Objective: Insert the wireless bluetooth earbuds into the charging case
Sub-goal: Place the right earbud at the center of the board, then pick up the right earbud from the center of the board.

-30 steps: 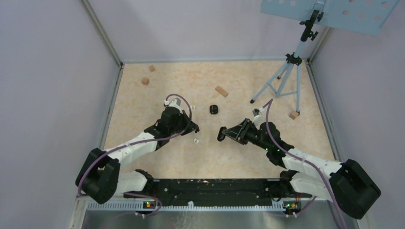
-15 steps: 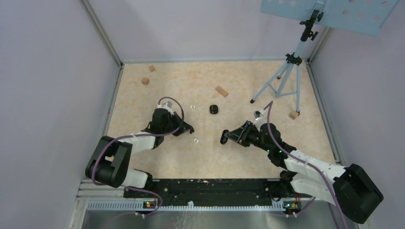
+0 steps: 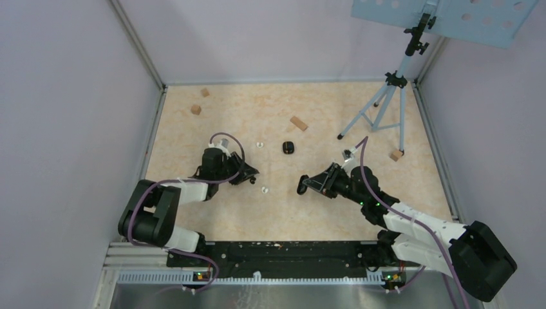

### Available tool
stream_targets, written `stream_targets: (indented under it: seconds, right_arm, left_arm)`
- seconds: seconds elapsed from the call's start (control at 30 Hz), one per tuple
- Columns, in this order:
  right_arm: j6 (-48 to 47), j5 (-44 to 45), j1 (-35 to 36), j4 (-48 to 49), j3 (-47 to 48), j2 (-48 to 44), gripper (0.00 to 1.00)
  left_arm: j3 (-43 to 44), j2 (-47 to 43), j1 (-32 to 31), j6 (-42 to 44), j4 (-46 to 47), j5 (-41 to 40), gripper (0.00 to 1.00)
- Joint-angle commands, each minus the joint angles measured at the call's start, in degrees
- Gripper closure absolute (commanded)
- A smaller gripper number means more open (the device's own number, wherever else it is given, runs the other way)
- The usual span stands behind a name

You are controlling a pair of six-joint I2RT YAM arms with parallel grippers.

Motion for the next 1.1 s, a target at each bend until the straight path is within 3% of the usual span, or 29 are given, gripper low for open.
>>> stream_targets:
  seconds: [0.0,0.2,0.57,0.77,1.07]
  right_arm:
    - [-0.6,0.0,-0.5,2.5,0.2,-0.4,1.00]
    - [-0.7,-0.1,-0.5,2.3,0.0,-0.5,1.00]
    - [-0.3,-0.8,-0.5,4.3,0.2,1.1,1.00]
    - [0.0,-1.5,-0.5,5.4,0.4,2.0,1.00]
    - [0.1,-1.3,-0.5,5.0,0.5,2.0,1.00]
  left_arm:
    - [-0.1,1.9,0.7,2.1,2.8,2.3,0.62]
    - [1.6,0.3,0.8,5.6,-2.1,1.9,0.62]
    - [1.7,-14.1,0.8,14.0,-16.9,-5.6,0.61]
    - [6.5,-9.0,0.7,19.1,-26.7,-10.3,0.63]
    - [8.3,-4.6,0.2,21.1,-26.1,-8.7,0.65]
